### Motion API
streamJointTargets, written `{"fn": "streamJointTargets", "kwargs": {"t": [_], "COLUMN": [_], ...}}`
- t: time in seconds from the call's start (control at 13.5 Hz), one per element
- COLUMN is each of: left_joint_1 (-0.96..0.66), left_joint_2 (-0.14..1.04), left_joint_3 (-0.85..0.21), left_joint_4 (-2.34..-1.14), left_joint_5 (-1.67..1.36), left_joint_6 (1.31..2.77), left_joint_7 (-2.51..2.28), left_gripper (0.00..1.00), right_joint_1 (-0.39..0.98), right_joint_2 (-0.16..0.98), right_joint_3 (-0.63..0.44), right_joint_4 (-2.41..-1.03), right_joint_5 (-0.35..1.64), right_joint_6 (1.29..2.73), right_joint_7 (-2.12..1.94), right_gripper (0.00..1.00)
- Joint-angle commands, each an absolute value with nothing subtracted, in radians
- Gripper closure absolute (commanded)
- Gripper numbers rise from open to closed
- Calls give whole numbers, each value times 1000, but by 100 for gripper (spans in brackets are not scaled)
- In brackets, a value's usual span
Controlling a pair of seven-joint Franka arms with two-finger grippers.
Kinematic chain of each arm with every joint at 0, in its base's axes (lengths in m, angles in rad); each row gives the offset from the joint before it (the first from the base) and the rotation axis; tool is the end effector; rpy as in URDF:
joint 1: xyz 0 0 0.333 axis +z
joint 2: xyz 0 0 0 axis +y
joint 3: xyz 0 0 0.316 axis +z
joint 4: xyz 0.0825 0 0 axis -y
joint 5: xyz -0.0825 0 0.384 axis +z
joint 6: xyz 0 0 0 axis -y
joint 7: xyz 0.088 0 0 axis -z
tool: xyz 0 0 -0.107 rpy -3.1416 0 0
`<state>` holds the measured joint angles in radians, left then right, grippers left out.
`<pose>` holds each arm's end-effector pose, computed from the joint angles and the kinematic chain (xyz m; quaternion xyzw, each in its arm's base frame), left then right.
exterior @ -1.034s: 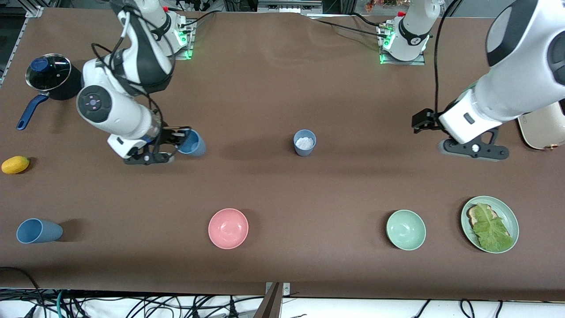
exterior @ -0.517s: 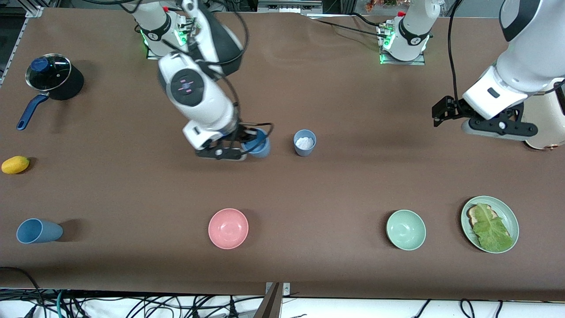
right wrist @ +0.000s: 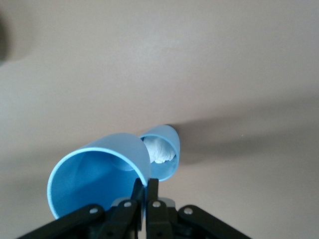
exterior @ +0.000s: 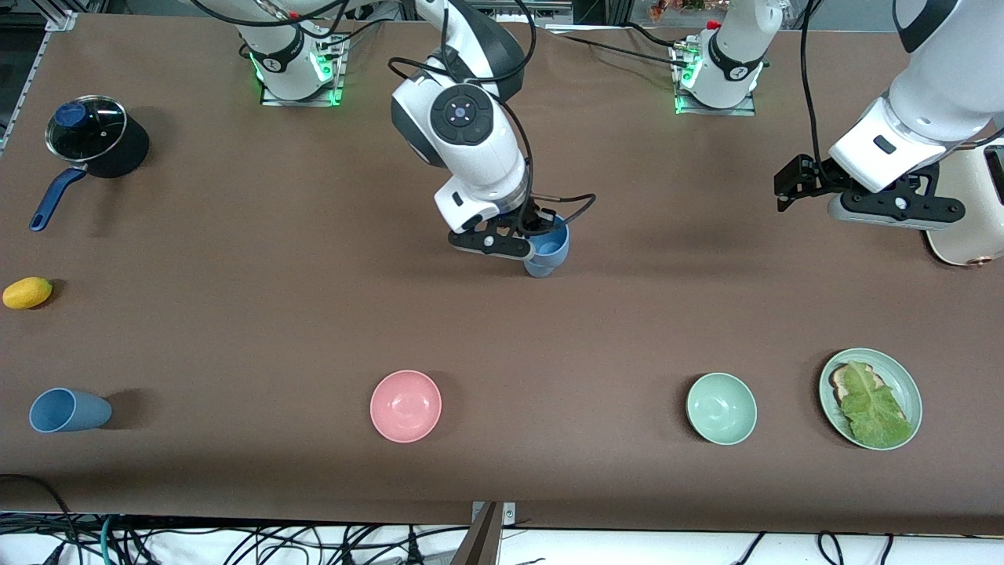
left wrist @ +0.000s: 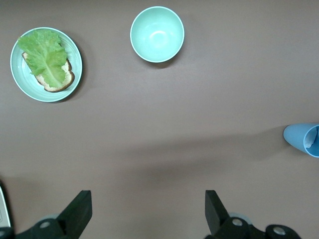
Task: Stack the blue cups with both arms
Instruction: 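Lower the held blue cup into the middle cup with the right gripper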
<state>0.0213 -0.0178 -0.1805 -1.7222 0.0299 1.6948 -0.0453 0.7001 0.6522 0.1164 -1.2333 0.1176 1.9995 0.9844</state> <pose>0.5488 -0.0860 0.5731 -0.9981 0.0588 0.0032 0.0168 0.5230 0.5341 0.4005 -0.9872 0.1183 0.0334 0.1015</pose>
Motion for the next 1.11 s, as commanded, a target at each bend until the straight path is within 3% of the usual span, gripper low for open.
{"fn": "streamJointTargets", "kwargs": {"t": [0.0, 1.03], "left_joint_1": [15, 17], "left_joint_2": [-6, -5], "left_joint_3": [-169, -169], "left_joint_4": [-1694, -1694], "left_joint_5": [29, 29], "left_joint_6": [1671, 1661], "left_joint_7": [-28, -23], "left_gripper": [0, 0], "right_joint_1": [704, 730], "right_joint_2": [673, 672], "right_joint_3": [107, 106], "right_joint_4": [-1190, -1256], "right_joint_5": [118, 91], "right_joint_6": [1982, 1954], "right_joint_7": [996, 1003], "right_gripper": [100, 100]}}
